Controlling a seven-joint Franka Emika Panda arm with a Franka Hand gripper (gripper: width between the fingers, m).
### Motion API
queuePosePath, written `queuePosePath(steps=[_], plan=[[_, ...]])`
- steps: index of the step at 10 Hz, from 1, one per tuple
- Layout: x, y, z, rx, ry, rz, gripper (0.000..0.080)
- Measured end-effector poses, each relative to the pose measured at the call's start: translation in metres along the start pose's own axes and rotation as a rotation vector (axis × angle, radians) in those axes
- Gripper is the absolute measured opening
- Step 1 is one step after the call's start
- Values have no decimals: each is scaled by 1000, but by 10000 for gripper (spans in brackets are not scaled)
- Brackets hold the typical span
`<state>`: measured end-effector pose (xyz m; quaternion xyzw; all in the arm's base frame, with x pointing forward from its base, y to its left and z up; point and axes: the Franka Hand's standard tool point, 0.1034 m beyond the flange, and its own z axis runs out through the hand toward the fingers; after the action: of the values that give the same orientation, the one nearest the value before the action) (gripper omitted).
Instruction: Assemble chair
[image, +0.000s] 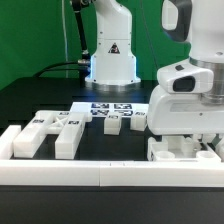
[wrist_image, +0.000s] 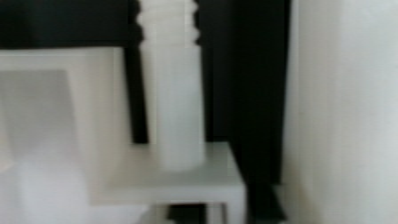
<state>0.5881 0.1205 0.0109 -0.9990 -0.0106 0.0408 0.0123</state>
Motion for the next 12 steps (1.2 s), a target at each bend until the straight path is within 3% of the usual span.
queuePosePath(steps=[1,2,4,6,8,10,12], plan=[[-1,5,-1,-7,1,6,250],[-1,11,-3,-13,2,13,250],[-2,17,-21,-17,12,19,595],[-3,16,-37,-15,26,15,641],[-16,26,-47,-18,27,6,641],[-33,25,-51,-23,16,51,649],[-32,25,-49,-22,14,39,649]])
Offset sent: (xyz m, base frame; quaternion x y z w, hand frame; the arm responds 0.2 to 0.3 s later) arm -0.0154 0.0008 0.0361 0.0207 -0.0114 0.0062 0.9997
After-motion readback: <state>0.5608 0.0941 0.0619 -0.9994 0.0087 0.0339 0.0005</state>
